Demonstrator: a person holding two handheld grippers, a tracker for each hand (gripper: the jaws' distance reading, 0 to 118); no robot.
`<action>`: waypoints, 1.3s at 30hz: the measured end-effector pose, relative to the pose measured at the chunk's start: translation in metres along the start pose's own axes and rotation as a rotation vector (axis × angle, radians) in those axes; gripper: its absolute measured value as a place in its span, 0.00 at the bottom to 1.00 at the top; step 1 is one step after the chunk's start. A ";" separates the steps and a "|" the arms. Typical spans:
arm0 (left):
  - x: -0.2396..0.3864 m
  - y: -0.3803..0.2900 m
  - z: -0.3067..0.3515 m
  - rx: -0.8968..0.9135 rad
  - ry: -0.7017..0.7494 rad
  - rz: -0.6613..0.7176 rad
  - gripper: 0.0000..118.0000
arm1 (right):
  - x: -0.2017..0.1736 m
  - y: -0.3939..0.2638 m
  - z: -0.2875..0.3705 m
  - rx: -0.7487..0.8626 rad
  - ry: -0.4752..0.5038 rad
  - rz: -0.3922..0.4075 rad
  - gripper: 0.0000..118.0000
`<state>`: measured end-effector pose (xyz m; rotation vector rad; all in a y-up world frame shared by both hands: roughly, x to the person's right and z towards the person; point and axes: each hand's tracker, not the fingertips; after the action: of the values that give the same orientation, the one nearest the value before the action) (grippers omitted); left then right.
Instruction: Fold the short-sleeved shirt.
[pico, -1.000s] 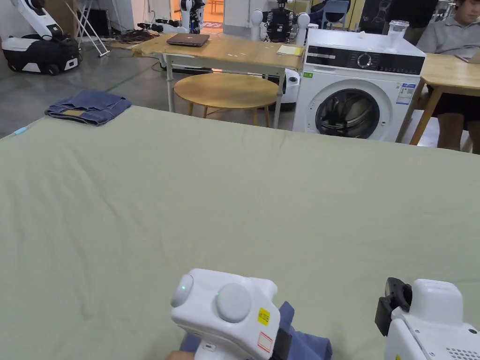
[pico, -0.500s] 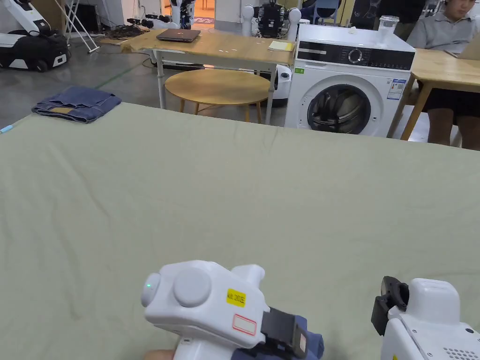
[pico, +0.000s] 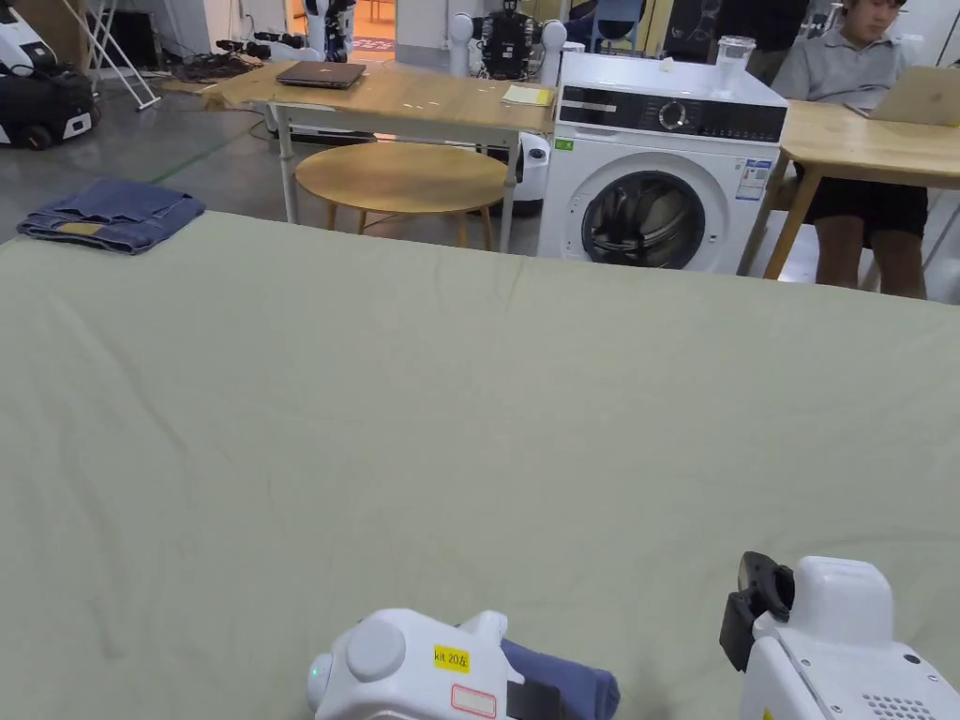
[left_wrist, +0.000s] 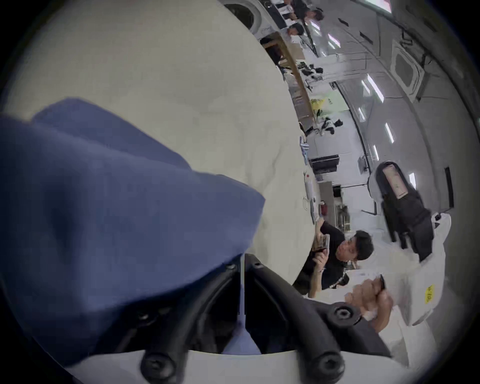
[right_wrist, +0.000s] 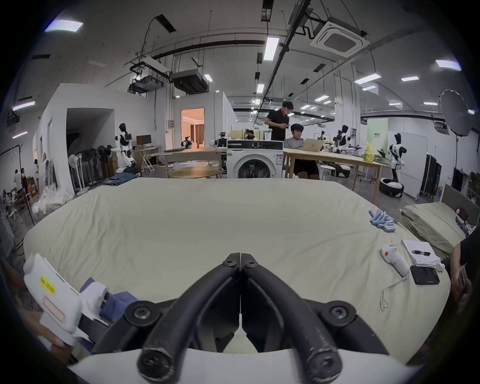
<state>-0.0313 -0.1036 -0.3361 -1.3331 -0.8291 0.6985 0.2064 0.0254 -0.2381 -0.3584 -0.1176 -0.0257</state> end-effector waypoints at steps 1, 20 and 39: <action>0.000 -0.001 -0.002 0.012 0.010 -0.029 0.00 | 0.001 0.000 0.000 0.000 -0.001 0.000 0.00; 0.075 -0.001 0.154 0.592 0.422 -0.551 0.00 | -0.023 0.022 -0.007 0.087 0.028 0.021 0.00; 0.065 -0.033 0.201 1.251 0.796 -0.678 0.00 | -0.050 0.034 0.004 0.180 0.024 0.022 0.00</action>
<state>-0.1655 0.0551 -0.2878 -0.0738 -0.0484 0.0174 0.1576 0.0589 -0.2522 -0.1794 -0.0920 0.0021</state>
